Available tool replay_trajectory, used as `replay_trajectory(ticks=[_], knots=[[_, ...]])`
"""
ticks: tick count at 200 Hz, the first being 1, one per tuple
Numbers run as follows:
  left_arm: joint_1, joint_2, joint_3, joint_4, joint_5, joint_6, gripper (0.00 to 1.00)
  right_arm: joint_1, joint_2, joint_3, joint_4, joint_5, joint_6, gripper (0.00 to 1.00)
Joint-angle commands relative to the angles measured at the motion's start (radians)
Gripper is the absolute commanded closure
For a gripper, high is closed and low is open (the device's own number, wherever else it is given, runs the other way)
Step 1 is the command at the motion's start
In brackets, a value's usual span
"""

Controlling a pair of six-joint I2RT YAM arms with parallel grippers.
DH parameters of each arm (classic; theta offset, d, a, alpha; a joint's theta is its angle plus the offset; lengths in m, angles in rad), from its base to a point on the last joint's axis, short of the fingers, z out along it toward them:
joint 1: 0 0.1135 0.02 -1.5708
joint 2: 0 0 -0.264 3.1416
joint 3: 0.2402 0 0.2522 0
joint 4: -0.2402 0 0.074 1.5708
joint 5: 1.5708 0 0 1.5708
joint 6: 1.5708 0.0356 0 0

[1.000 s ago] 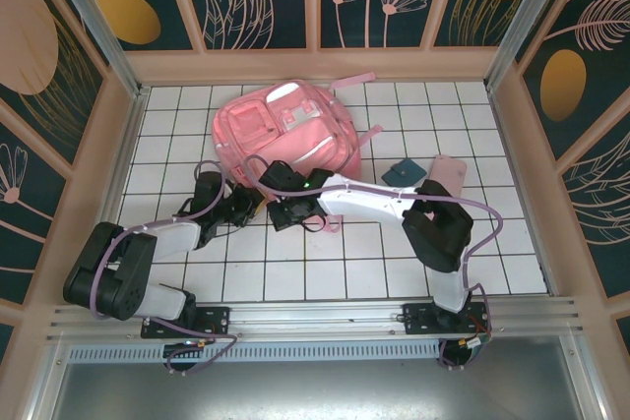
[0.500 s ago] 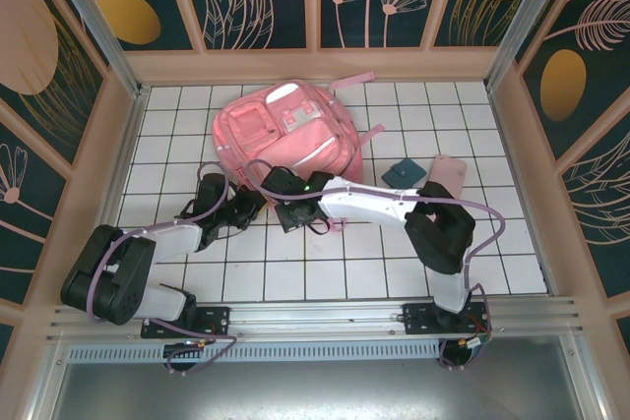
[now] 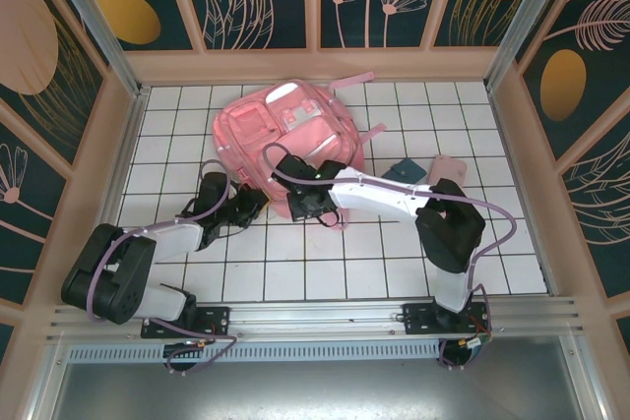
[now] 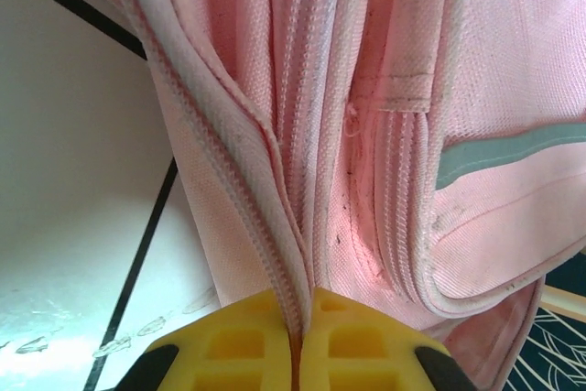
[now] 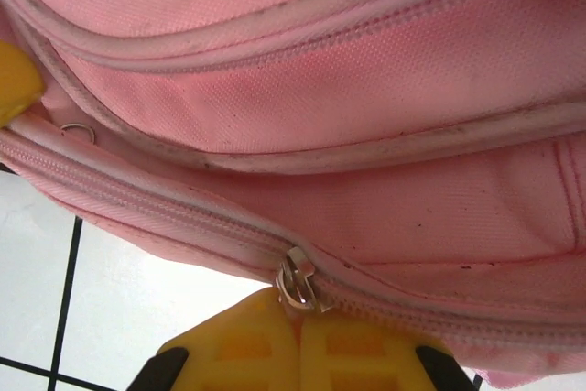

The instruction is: Pack the student bag

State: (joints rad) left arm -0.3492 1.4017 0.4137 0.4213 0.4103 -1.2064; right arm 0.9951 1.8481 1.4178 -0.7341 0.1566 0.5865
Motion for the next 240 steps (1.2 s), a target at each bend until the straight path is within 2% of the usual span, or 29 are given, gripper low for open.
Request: replay_trajectory(ticks=[1,30,49,72,105,128,161,199,240], knots=[[0.038,0.016,0.003,-0.074,-0.154,0.044,1.0,-0.061,-0.102,-0.017,-0.16,0.083,0.025,0.79],[0.036,0.02,0.019,-0.074,-0.141,0.054,1.0,-0.078,-0.21,-0.055,-0.013,-0.036,0.0,0.56],[0.038,0.024,0.027,-0.071,-0.129,0.06,1.0,-0.142,-0.267,-0.104,0.056,-0.063,0.056,0.48],[0.037,0.025,0.035,-0.066,-0.109,0.064,1.0,-0.226,-0.291,-0.188,0.149,-0.134,0.157,0.43],[0.038,0.008,0.035,-0.075,-0.105,0.065,1.0,-0.313,-0.274,-0.232,0.228,-0.161,0.269,0.4],[0.037,-0.005,0.035,-0.094,-0.111,0.074,1.0,-0.362,-0.231,-0.229,0.261,-0.176,0.287,0.44],[0.038,-0.019,0.038,-0.121,-0.112,0.088,1.0,-0.38,-0.139,-0.176,0.319,-0.213,0.209,0.48],[0.038,-0.018,0.047,-0.132,-0.09,0.11,1.0,-0.382,-0.045,-0.13,0.439,-0.362,0.107,0.75],[0.037,-0.015,0.056,-0.145,-0.065,0.133,1.0,-0.379,-0.075,-0.193,0.723,-0.606,0.09,0.89]])
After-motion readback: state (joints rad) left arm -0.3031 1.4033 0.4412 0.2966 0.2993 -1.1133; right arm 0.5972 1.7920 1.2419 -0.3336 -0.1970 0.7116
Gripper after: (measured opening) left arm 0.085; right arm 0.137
